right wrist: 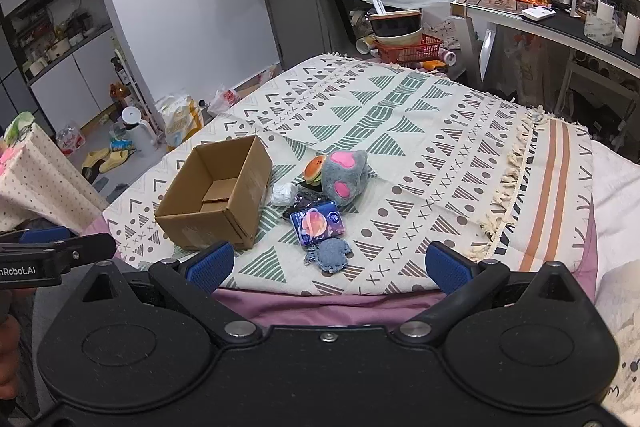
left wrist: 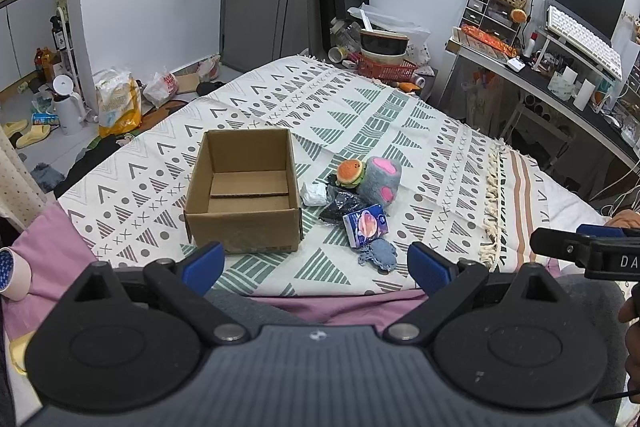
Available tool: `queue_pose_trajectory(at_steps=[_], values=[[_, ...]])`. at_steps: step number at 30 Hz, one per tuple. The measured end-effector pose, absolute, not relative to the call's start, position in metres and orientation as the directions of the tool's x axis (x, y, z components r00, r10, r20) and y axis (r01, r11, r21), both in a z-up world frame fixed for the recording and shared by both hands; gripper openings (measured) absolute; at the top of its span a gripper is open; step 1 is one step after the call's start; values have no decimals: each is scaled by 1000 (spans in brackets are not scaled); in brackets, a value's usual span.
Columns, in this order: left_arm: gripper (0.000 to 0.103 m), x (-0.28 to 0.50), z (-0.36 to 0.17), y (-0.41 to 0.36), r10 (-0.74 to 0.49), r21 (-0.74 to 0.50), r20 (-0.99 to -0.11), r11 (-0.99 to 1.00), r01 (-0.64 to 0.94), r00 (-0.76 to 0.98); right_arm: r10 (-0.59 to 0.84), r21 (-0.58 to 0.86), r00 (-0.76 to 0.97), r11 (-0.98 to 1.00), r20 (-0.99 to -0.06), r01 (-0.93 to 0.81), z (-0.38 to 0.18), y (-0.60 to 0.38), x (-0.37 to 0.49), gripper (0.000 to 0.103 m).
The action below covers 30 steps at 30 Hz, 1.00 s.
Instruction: Organize soft objects
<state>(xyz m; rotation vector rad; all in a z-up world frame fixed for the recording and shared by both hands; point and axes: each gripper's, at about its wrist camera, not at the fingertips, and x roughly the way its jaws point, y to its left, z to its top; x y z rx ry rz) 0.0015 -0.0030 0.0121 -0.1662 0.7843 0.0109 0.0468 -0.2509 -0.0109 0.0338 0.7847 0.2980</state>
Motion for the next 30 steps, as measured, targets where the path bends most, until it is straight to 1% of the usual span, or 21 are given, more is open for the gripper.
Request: queue_pose_trajectory(at_steps=[10,14,23,27,28,30], values=[[97,23,-3,-5,-68,-161,-690,985,-61,720,273,136,655,958,-705,-252,-27,-246,68,103],[97,34,-8,-8,-73,-163,-692,985,-56,719,268,152,658,962,-704,-228,-31,-249,80,103],[96,63,-19,-7,-69,-177,-700,981,-80,711,299,227,611,954,-733,-195,-45,-259,116,103],[95,78,-24,-8,-89,-202,-704,976,-78,705,325,270,582,945,-745,-183,-53,-259,130,103],[95,81,-25,-9,-89,-202,-704,976,-79,704,332,280,572,943,-750,-179,-57,-259,134,102],[95,89,-30,-11,-90,-200,-709,977,-78,699,348,299,541,937,-766,-180,-65,-257,142,96]])
